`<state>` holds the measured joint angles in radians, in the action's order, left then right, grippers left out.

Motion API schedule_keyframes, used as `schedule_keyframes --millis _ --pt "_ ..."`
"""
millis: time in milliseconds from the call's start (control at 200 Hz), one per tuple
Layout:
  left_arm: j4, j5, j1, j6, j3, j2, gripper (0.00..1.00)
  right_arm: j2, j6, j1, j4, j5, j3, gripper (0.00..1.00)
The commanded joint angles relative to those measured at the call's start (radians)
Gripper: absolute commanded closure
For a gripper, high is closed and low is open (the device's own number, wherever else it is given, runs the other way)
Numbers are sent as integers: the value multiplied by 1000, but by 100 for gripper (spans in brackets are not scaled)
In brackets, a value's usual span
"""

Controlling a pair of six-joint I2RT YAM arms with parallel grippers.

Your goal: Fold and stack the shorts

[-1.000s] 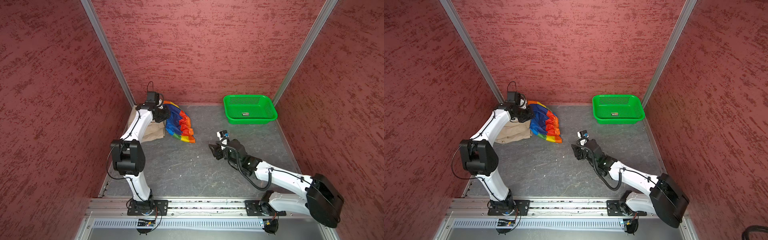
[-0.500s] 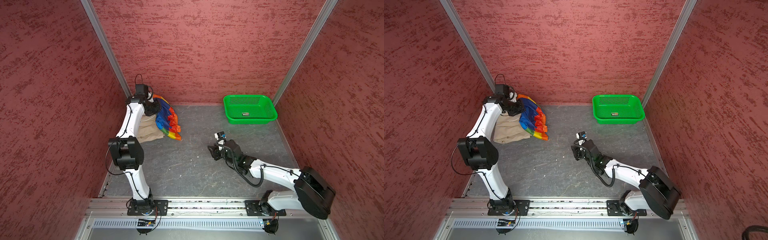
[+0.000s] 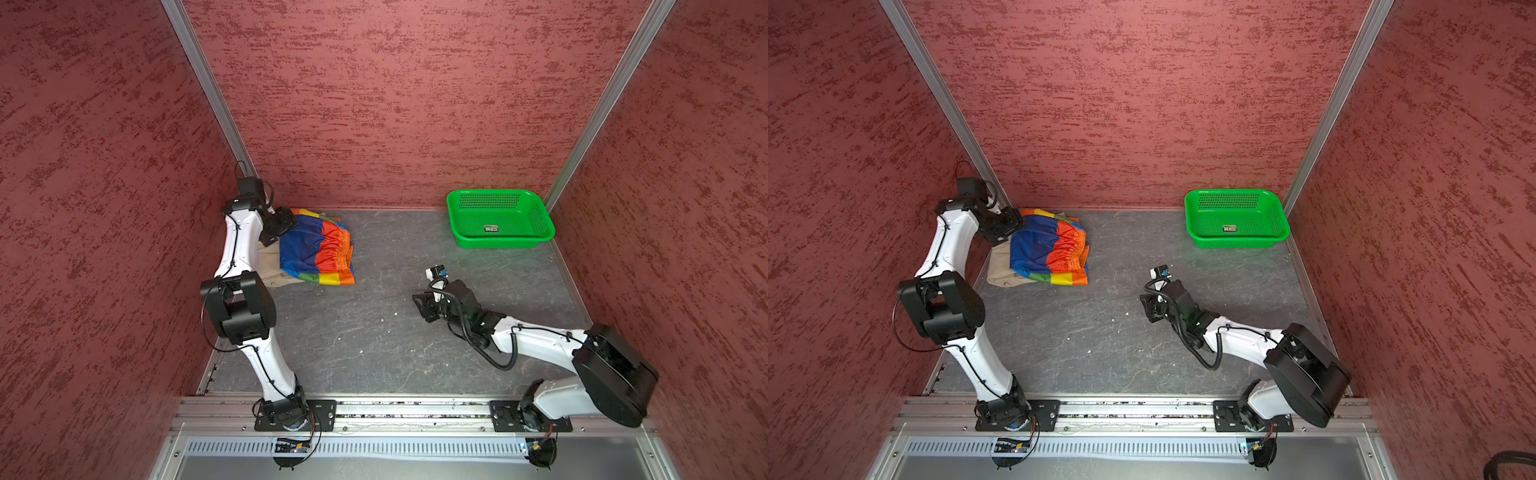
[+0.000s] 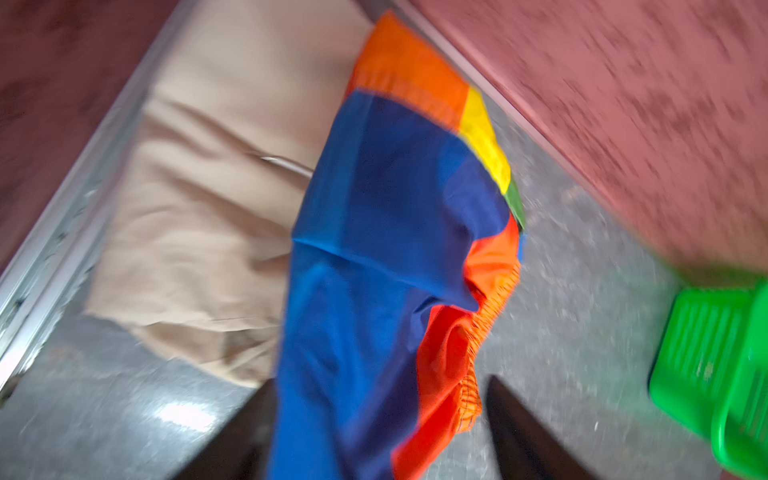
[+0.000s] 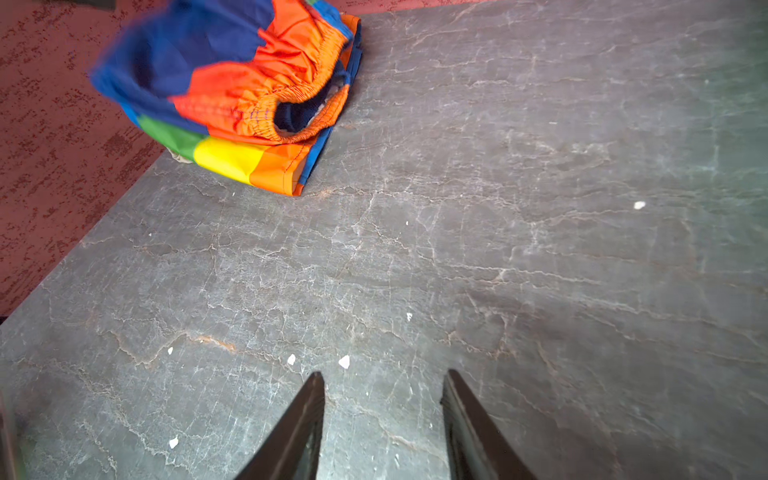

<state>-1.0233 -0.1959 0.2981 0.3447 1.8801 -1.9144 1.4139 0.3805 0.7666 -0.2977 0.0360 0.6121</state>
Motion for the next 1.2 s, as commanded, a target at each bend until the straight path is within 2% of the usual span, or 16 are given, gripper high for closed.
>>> schedule_keyframes --millis 0,145,230,321,371,436,521,646,806,867,1007,1197 --pt "25 33 52 112 -53 117 0 15 27 -9 -32 -15 -9 52" --pt "97 55 70 155 -174 220 0 34 30 -10 -17 -33 14 52" --pt "147 7 58 160 -245 246 1 73 35 -10 -14 -40 27 52" --pt "184 -24 28 159 -298 241 10 87 42 -10 -13 -53 39 52" --pt "206 -39 4 151 -322 229 20 92 47 -11 -11 -56 43 52" --pt "218 -33 -31 148 -337 205 28 93 46 -10 -3 -62 48 52" --pt "234 -27 -74 146 -350 169 32 90 47 -10 6 -56 49 52" --pt "263 -30 -132 152 -369 118 60 83 57 -10 3 -43 38 51" --pt "318 -22 -160 172 -426 71 73 93 66 -12 5 -44 47 51" --pt "351 -38 -153 183 -460 53 84 97 67 -12 6 -45 50 51" --pt "377 -43 -131 201 -487 -21 93 111 64 -13 18 -46 59 51" --pt "394 -22 -125 213 -520 -64 94 128 71 -15 32 -41 69 51"
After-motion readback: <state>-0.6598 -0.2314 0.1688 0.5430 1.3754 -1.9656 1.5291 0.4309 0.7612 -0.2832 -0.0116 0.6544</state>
